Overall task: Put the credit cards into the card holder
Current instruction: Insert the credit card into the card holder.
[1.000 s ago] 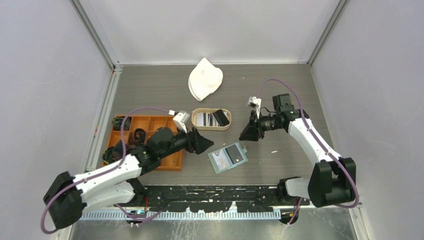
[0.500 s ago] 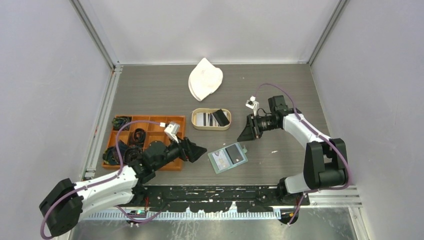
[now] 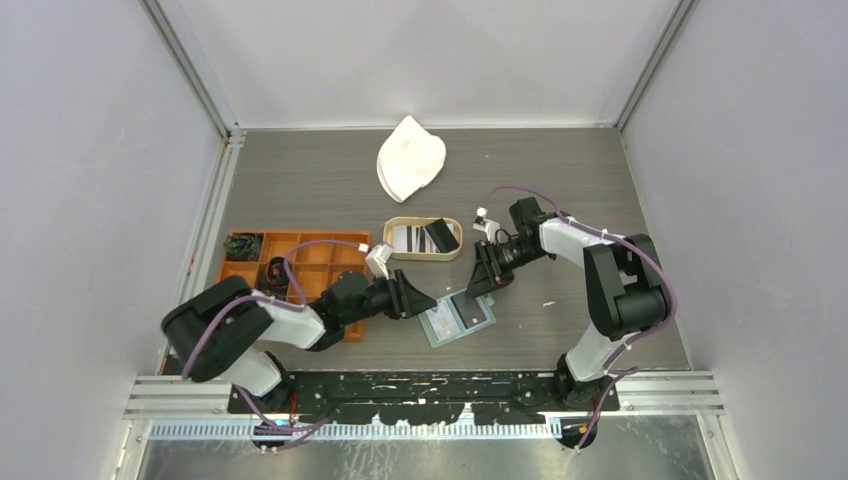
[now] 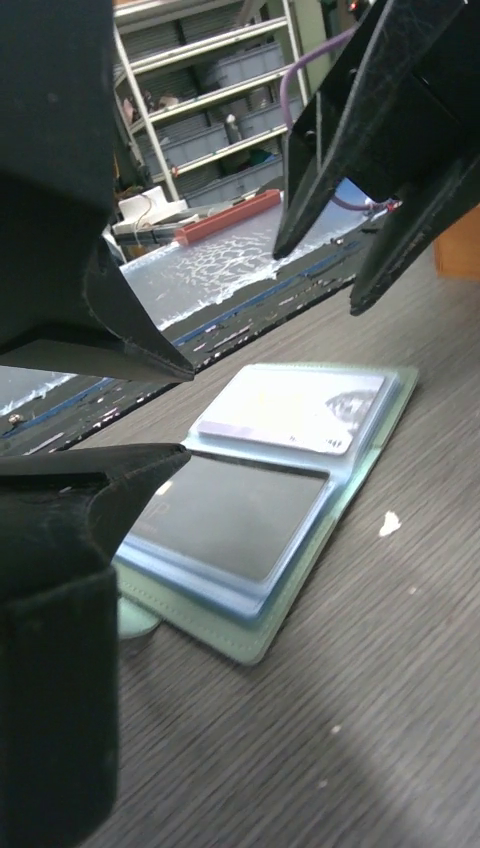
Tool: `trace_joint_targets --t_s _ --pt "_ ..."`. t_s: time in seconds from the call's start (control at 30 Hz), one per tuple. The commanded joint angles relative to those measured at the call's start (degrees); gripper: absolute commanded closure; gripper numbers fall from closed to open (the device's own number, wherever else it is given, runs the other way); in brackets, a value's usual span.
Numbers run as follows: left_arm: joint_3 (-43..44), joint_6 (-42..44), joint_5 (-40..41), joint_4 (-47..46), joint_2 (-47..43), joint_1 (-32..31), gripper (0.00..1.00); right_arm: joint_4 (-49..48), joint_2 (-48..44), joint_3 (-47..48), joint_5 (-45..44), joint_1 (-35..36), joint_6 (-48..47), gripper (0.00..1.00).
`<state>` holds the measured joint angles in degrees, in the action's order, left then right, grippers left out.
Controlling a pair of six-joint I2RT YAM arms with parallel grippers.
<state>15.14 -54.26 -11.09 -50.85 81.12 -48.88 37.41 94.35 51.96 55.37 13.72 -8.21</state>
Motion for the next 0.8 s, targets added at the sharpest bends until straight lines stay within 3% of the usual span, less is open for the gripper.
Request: trace_joint_targets --t_s 0.0,0.1,0.2,0.3,0.43,0.5,0.77 --pt "4.76 -6.34 -4.83 -16.77 10.07 -0.72 0.6 0.59 0.14 2.26 -2.93 0.58 3.89 0.65" --pt "4.69 -7.87 -3.72 -21.82 15.2 -0.85 0.62 0.22 0.26 2.56 -7.35 0.63 4.22 0.65" --pt "5.14 -8.0 -2.79 -20.17 15.7 -1.28 0.65 1.04 1.57 3.69 -10.22 1.01 3.99 0.65" --pt "6.42 -5.66 1.04 -11.17 11.78 -3.22 0.65 2.93 3.02 5.18 -11.93 1.91 2.85 0.65" --pt "11.49 -0.4 7.5 11.74 4.18 -7.04 0.66 5.18 5.29 7.15 -12.77 3.23 1.08 0.65" --pt "13.45 0.83 10.31 17.89 2.42 -8.48 0.67 6.68 6.81 8.3 -12.8 3.67 0.04 0.65" --pt "15.8 -0.7 9.73 18.72 5.62 -9.59 0.74 9.91 10.31 10.88 -14.57 4.12 -1.72 0.67"
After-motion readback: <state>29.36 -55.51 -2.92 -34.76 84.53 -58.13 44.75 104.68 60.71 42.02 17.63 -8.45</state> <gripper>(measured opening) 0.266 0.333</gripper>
